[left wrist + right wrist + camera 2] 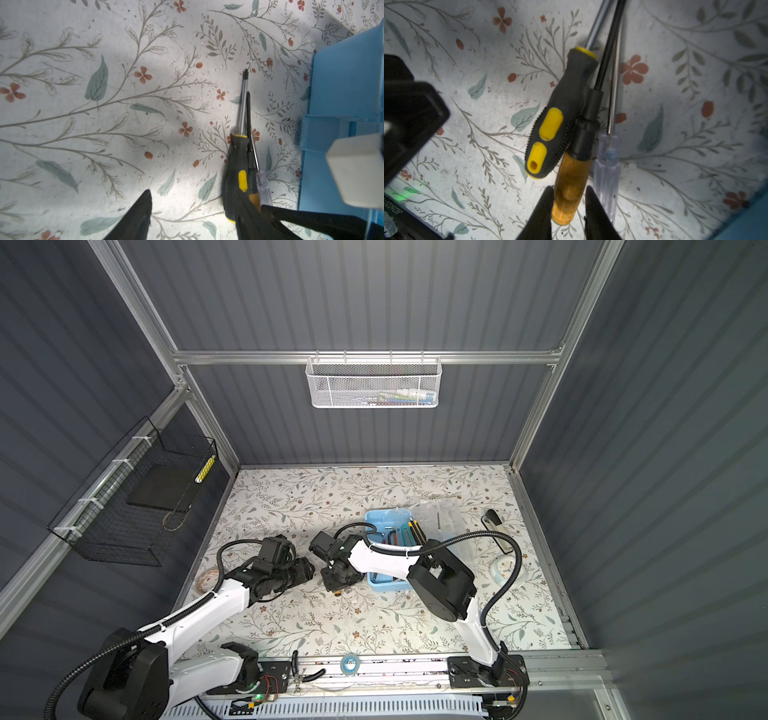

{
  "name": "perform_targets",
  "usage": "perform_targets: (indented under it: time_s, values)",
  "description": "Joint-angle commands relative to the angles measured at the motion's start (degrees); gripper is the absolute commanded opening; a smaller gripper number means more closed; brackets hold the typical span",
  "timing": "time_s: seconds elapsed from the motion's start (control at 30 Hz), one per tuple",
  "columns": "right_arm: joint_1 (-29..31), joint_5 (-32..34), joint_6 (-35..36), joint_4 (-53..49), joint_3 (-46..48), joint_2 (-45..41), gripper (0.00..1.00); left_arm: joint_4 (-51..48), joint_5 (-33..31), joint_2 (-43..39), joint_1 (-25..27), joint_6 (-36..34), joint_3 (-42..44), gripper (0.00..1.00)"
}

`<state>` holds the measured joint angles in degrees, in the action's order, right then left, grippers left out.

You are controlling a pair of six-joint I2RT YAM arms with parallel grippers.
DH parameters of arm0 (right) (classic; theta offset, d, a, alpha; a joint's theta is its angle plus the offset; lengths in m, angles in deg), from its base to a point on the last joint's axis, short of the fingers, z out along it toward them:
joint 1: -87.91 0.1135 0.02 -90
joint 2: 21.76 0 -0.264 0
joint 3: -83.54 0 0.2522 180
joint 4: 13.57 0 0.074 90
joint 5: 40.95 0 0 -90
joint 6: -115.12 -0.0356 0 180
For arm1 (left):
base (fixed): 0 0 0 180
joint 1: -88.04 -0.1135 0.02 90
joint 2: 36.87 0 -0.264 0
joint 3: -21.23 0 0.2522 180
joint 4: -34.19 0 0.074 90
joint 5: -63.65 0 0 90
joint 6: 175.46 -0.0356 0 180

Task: Pack the tool kit
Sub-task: 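Close the right gripper on the orange-handled screwdriver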

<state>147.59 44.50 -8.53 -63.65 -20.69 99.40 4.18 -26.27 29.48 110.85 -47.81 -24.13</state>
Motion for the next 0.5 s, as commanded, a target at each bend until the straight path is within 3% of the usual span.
perform_targets:
  time_s: [0.0,0.47]
  values:
    - [0.3,0.6,-0.4,-2.3,-1.6,1.8,0.30,1.1,0.6,0.7,-0.3,-1.4,0.2,0.63]
    - [0.3,0.7,-0.2,-3.8,-3.4,5.7,0.32,3.8,1.5,3.0,-0.3,-1.3,0.1,0.63]
